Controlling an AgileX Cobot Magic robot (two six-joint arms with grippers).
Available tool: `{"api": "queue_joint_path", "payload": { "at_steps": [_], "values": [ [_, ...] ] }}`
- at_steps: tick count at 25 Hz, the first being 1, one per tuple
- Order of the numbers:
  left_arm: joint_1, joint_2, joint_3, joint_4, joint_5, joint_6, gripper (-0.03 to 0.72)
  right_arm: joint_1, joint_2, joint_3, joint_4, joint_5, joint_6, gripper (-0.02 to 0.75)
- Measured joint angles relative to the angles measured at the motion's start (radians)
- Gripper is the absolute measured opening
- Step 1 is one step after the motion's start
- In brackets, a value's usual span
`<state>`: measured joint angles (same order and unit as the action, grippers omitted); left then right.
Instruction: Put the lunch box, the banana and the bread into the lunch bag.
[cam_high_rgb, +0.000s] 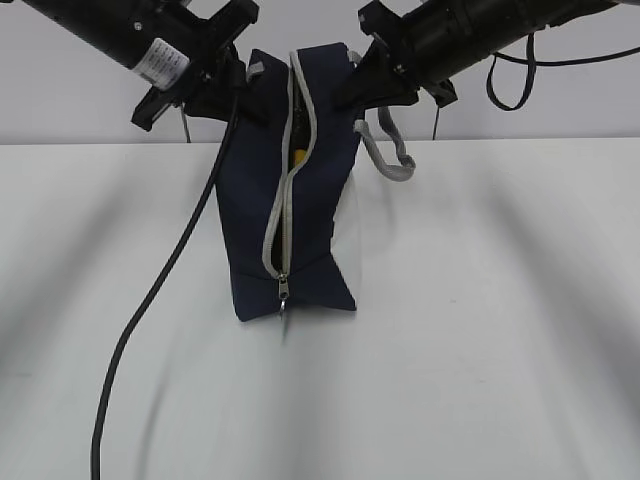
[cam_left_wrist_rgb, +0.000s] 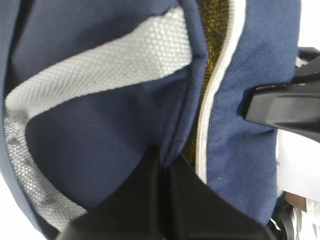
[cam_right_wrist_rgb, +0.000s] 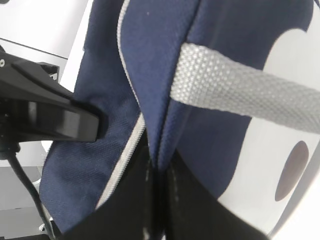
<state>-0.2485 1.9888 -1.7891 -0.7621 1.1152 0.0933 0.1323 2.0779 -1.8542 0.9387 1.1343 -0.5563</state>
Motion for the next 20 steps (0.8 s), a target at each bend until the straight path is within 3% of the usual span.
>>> {"api": "queue_joint_path", "payload": {
  "at_steps": [4, 7, 11, 14, 17, 20],
  "values": [
    [0.0, 0.002, 0.0, -0.002, 0.001, 0.0, -0.001, 0.0, 0.008, -0.002, 0.002, 0.0, 0.0, -0.003],
    [0.008, 0.002, 0.0, -0.002, 0.002, 0.0, 0.012, 0.0, 0.008, -0.003, 0.002, 0.002, 0.002, 0.042],
    [0.02, 0.002, 0.0, 0.0, 0.008, 0.0, 0.073, 0.0, 0.008, -0.006, 0.013, 0.01, 0.002, 0.244],
    [0.03, 0.002, 0.0, 0.0, 0.014, 0.0, 0.166, 0.0, 0.008, -0.006, 0.013, 0.014, 0.002, 0.402],
    [0.042, 0.002, 0.0, 0.0, 0.021, 0.0, 0.269, 0.0, 0.008, -0.008, 0.007, 0.028, 0.002, 0.473],
    [0.067, -0.015, 0.0, 0.001, 0.023, 0.005, 0.309, 0.0, 0.008, -0.042, -0.045, 0.06, 0.002, 0.491]
  ]
}}
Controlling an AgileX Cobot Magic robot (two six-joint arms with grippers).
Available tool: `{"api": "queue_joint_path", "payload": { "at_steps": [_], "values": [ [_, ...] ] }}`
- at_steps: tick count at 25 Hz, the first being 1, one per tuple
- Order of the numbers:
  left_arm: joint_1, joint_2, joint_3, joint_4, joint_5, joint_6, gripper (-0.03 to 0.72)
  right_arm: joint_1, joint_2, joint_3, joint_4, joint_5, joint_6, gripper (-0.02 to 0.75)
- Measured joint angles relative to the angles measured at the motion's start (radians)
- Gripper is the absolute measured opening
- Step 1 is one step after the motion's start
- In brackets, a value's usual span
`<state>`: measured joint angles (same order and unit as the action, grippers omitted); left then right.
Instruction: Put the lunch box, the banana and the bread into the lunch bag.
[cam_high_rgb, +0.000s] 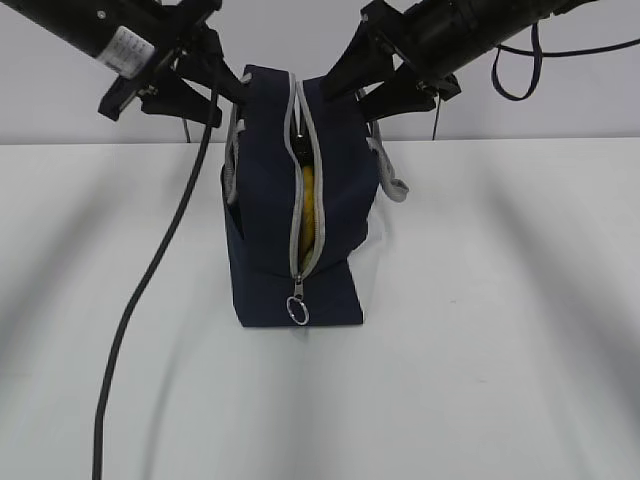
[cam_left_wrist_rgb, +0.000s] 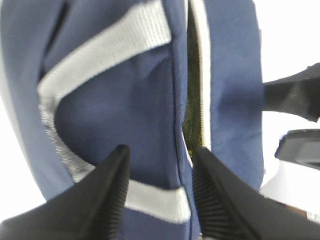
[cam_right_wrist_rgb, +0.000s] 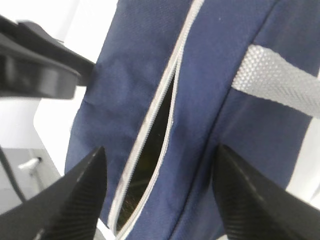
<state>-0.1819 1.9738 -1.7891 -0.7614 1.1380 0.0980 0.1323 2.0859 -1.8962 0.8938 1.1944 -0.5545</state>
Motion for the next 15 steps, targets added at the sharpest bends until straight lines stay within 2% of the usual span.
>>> {"api": "queue_joint_path", "payload": {
  "at_steps": [4, 7, 13, 15],
  "values": [
    [0.035, -0.056, 0.0, 0.009, 0.01, 0.003, 0.32, 0.0, 0.0, -0.108, -0.12, 0.027, 0.044, 0.493],
    [0.043, -0.101, -0.002, 0.055, 0.035, 0.003, 0.32, 0.0, 0.0, -0.188, -0.236, 0.03, 0.109, 0.494],
    [0.043, -0.152, -0.004, 0.124, 0.098, 0.003, 0.32, 0.0, -0.071, -0.203, -0.392, 0.041, 0.191, 0.48],
    [0.043, -0.164, -0.004, 0.126, 0.099, 0.003, 0.32, 0.0, -0.103, -0.203, -0.406, 0.046, 0.199, 0.464]
  ]
}}
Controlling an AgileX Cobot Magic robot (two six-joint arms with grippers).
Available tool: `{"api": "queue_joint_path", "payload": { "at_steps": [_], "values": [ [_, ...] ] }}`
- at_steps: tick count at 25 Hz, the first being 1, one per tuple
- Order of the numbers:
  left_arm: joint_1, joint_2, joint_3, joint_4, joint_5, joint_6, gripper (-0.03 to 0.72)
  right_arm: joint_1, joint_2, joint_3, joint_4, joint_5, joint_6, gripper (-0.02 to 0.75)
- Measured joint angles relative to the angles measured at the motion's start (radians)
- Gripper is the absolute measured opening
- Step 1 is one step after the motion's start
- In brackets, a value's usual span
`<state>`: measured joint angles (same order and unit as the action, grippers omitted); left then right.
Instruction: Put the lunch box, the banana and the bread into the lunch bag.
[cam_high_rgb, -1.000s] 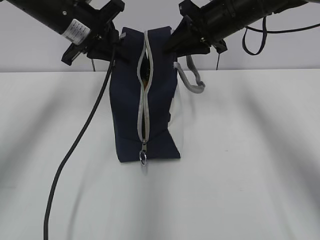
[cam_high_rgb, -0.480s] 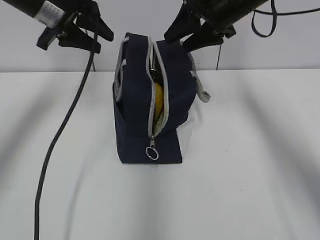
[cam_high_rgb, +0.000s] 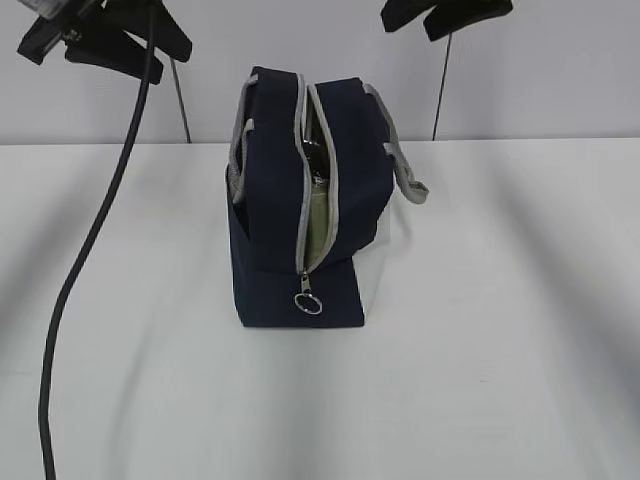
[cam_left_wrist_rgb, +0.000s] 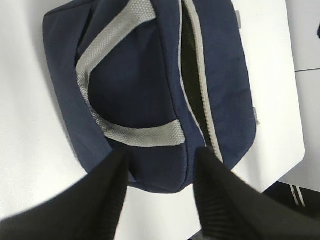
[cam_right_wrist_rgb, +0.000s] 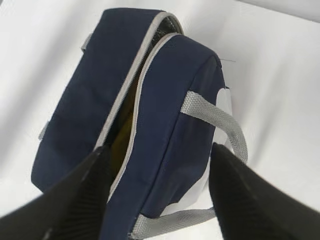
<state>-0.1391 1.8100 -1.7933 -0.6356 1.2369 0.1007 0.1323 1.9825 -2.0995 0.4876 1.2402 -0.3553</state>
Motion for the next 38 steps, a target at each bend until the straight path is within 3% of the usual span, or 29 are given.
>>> {"api": "queue_joint_path", "payload": {
  "at_steps": [9, 16, 20, 26, 30, 34, 38],
  "values": [
    [-0.001, -0.021, 0.0, 0.0, 0.003, -0.001, 0.32, 0.018, -0.03, 0.0, 0.017, 0.007, 0.014, 0.435],
    [-0.015, -0.076, 0.0, 0.032, 0.004, -0.012, 0.32, 0.185, -0.063, 0.017, -0.233, 0.007, 0.074, 0.427],
    [-0.036, -0.117, 0.005, 0.064, 0.008, -0.018, 0.32, 0.268, -0.101, 0.063, -0.266, -0.065, 0.082, 0.427],
    [-0.039, -0.157, 0.041, 0.084, 0.012, -0.025, 0.319, 0.281, -0.229, 0.293, -0.267, -0.252, 0.072, 0.426],
    [-0.039, -0.16, 0.044, 0.085, 0.012, -0.027, 0.313, 0.283, -0.371, 0.594, -0.173, -0.493, -0.029, 0.426],
    [-0.039, -0.16, 0.047, 0.085, 0.012, -0.027, 0.311, 0.283, -0.508, 0.931, 0.022, -0.764, -0.26, 0.426],
    [-0.039, -0.16, 0.047, 0.085, 0.012, -0.027, 0.308, 0.285, -0.543, 1.161, 0.239, -0.924, -0.476, 0.426]
  ]
}}
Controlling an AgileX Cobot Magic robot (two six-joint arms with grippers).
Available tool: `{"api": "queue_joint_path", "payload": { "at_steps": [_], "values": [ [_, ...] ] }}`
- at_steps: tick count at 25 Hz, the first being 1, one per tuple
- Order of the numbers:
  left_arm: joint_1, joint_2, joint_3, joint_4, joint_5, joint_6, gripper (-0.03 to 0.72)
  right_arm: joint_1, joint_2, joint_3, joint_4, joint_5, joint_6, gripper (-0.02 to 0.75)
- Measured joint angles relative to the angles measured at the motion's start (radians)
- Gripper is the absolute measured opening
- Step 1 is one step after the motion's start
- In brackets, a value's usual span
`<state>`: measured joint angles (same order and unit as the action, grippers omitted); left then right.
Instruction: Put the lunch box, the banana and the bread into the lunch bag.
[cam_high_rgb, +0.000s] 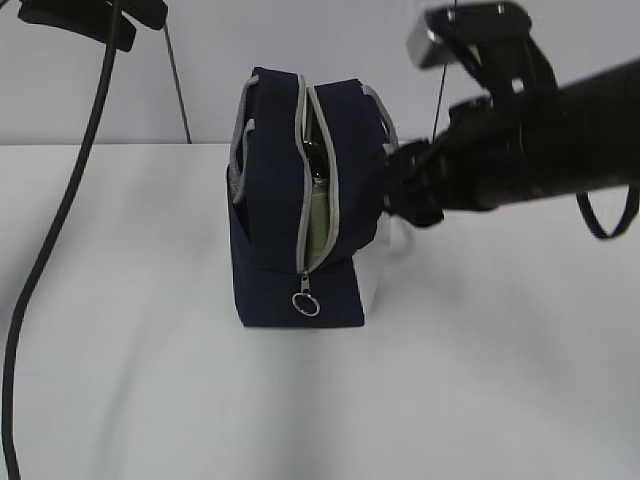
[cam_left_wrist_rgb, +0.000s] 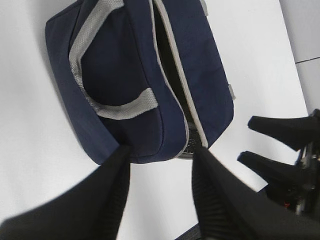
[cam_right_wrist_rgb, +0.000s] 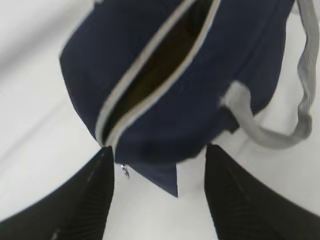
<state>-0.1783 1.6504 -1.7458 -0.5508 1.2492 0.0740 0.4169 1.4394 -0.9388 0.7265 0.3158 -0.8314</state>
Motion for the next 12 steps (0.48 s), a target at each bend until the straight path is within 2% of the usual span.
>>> {"api": "queue_joint_path", "payload": {
  "at_steps": [2, 6, 9, 12],
  "values": [
    [0.0, 0.0, 0.0, 0.0, 0.0, 0.0, 0.305, 0.0, 0.0, 0.088, 0.114, -0.061, -0.1, 0.426],
    [0.0, 0.0, 0.0, 0.0, 0.0, 0.0, 0.302, 0.0, 0.0, 0.168, 0.253, -0.166, -0.223, 0.426],
    [0.0, 0.0, 0.0, 0.001, 0.0, 0.0, 0.3, 0.01, 0.0, 0.172, 0.286, -0.204, -0.254, 0.426],
    [0.0, 0.0, 0.0, 0.001, 0.0, 0.0, 0.298, 0.067, 0.0, 0.172, 0.295, -0.226, -0.285, 0.426]
  ]
}}
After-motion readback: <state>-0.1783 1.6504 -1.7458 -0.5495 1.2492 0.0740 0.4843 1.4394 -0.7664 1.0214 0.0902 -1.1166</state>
